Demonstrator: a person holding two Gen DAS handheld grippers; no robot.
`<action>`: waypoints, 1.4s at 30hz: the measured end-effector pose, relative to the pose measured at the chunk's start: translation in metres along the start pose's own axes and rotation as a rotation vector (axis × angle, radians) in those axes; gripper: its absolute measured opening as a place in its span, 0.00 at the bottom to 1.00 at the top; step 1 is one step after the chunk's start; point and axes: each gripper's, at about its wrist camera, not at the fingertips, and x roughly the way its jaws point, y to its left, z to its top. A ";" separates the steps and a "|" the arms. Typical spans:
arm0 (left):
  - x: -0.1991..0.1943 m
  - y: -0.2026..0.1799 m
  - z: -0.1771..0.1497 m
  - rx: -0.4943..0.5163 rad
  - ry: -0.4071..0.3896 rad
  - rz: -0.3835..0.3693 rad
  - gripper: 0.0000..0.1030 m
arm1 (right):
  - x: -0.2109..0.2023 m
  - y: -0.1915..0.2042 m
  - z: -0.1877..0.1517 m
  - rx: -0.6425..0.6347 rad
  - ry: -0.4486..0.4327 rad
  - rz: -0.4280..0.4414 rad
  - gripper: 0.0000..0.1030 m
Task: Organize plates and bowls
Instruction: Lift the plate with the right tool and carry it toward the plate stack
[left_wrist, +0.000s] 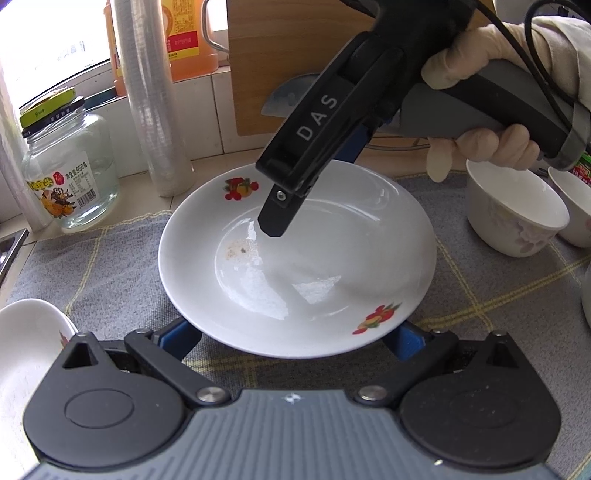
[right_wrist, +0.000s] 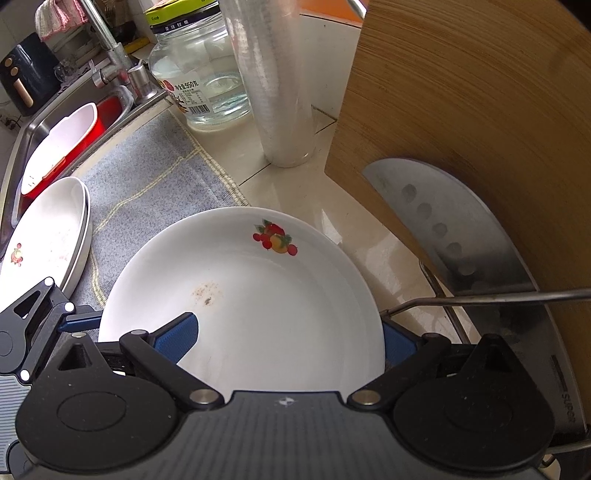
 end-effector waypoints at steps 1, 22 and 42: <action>0.000 0.000 0.000 0.002 0.000 0.000 0.99 | 0.000 0.001 0.000 -0.003 0.001 -0.002 1.00; -0.010 -0.002 -0.008 0.061 0.003 -0.015 0.99 | 0.004 0.003 -0.004 -0.026 0.020 0.032 1.00; -0.013 -0.002 -0.008 0.088 0.012 0.003 0.99 | 0.001 0.003 -0.006 -0.021 -0.001 0.057 0.99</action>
